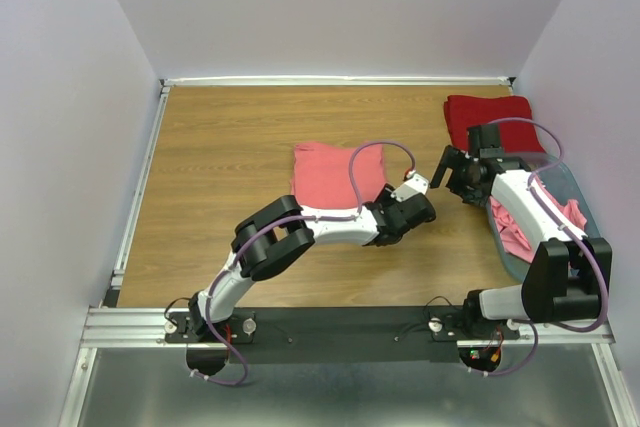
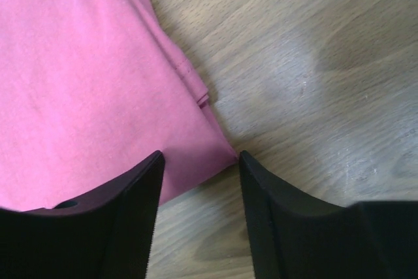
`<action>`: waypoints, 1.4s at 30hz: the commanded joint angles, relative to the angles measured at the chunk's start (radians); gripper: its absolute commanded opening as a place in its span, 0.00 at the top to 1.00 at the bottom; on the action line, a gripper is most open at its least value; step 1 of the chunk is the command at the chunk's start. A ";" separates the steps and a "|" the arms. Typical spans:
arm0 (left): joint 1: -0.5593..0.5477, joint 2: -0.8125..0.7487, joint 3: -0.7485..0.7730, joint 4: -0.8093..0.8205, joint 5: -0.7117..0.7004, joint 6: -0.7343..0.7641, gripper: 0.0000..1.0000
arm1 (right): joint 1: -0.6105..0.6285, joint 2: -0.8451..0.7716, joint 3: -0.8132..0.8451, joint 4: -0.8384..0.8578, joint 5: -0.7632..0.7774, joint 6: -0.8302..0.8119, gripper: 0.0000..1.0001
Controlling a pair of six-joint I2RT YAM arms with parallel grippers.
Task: Fold and stack the t-shirts
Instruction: Neatly place the folded tshirt to the corner
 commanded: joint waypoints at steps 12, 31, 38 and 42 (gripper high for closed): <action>0.033 -0.036 -0.119 0.039 0.071 -0.063 1.00 | -0.008 0.071 0.009 0.061 -0.230 -0.005 0.00; 0.068 -0.256 -0.207 0.122 0.223 -0.089 1.00 | 0.014 0.433 -0.037 0.594 -0.762 0.292 0.00; 0.068 -0.277 -0.182 0.110 0.218 -0.104 1.00 | 0.035 0.519 -0.089 0.718 -0.776 0.364 0.00; 0.068 -0.295 -0.178 0.110 0.230 -0.115 1.00 | 0.061 0.565 -0.083 0.749 -0.779 0.384 0.00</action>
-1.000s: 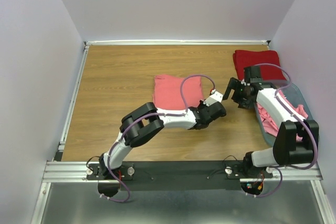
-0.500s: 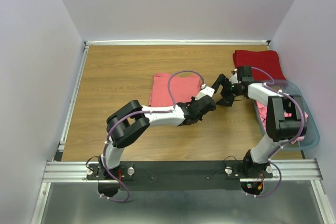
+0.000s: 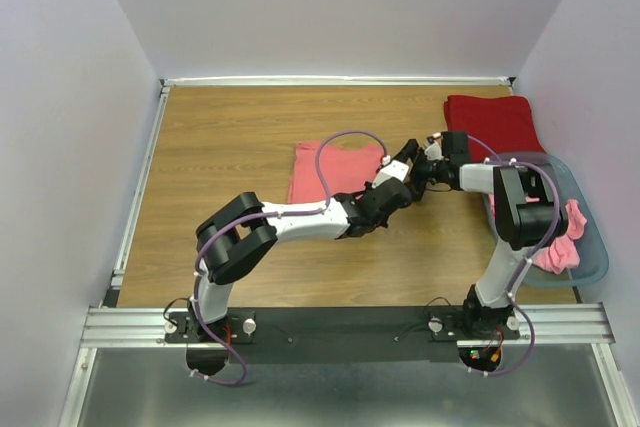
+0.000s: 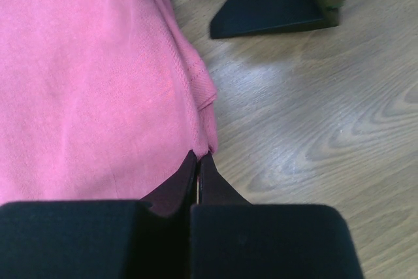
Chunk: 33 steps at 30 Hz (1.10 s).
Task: Fold and stack the t-shirts
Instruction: Neatly place the folded tshirt to the corner
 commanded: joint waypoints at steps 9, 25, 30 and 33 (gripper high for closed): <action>-0.001 -0.064 0.058 -0.009 0.035 -0.074 1.00 | 0.123 0.172 0.043 0.059 0.062 0.027 0.07; 0.086 -0.201 -0.017 -0.009 0.139 -0.171 0.11 | 0.123 0.133 0.294 -0.298 0.360 -0.342 1.00; 0.290 -0.364 -0.132 -0.018 0.271 -0.130 0.01 | 0.123 0.131 0.465 -0.475 0.564 -0.491 0.99; 0.434 -0.476 -0.188 -0.047 0.287 -0.067 0.01 | 0.122 0.148 0.589 -0.541 0.703 -0.593 0.99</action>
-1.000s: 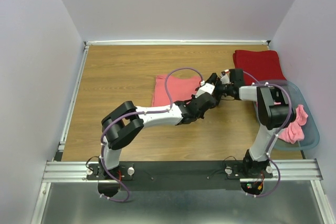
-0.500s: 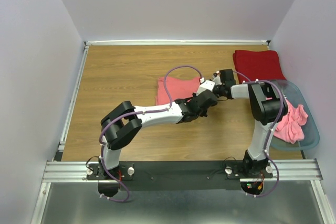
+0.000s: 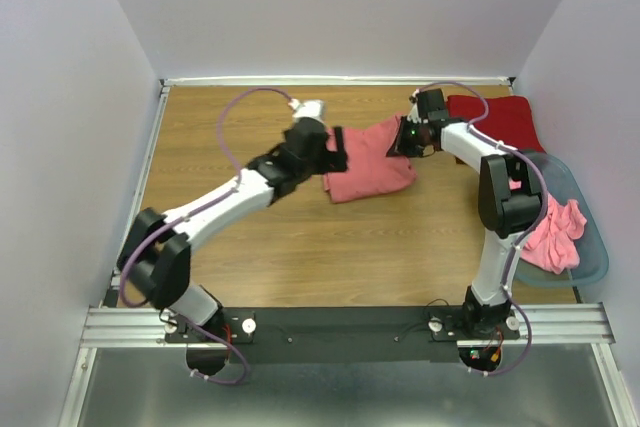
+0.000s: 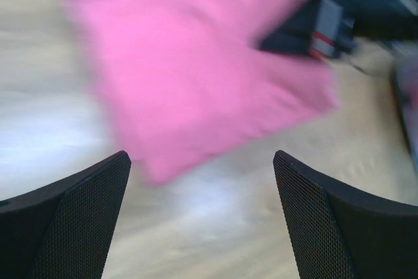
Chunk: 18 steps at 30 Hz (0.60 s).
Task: Fold and stack the t-shirts
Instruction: Neatly place the folded tshirt to the corner
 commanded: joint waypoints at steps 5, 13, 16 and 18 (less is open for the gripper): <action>0.356 -0.300 -0.226 -0.007 0.084 0.130 0.01 | -0.002 0.090 0.374 -0.305 0.482 -0.334 0.99; 0.507 -0.373 -0.337 -0.034 0.153 0.169 0.01 | -0.011 0.180 0.605 -0.451 0.634 -0.526 1.00; 0.515 -0.374 -0.331 -0.059 0.161 0.161 0.01 | -0.034 0.194 0.646 -0.488 0.677 -0.587 0.99; 0.517 -0.377 -0.332 -0.058 0.161 0.156 0.01 | -0.045 0.191 0.648 -0.493 0.723 -0.618 0.99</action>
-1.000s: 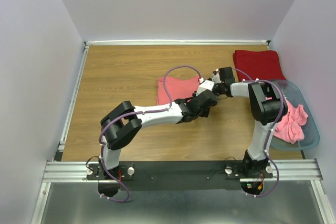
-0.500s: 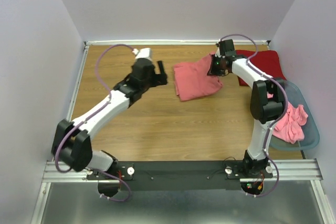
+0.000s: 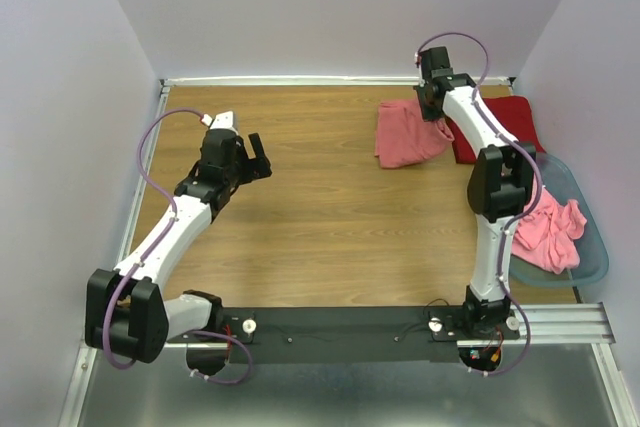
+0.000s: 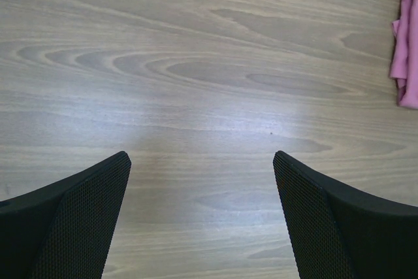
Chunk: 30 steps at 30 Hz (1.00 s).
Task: Fold and stack the t-shirts
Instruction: Neatly place the folded tshirt to the corner
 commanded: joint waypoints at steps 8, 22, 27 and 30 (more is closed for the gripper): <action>0.016 0.026 0.040 -0.028 0.045 0.030 0.01 | -0.084 -0.001 0.094 -0.079 0.192 -0.212 0.99; 0.020 0.086 0.072 -0.014 0.055 0.041 0.01 | -0.131 -0.019 0.193 -0.092 0.192 -0.251 0.99; 0.020 0.098 0.072 -0.008 0.054 0.038 0.01 | -0.142 -0.033 0.232 -0.098 0.195 -0.281 0.99; 0.020 0.107 0.074 -0.009 0.061 0.038 0.01 | -0.151 -0.027 0.230 -0.099 0.200 -0.291 1.00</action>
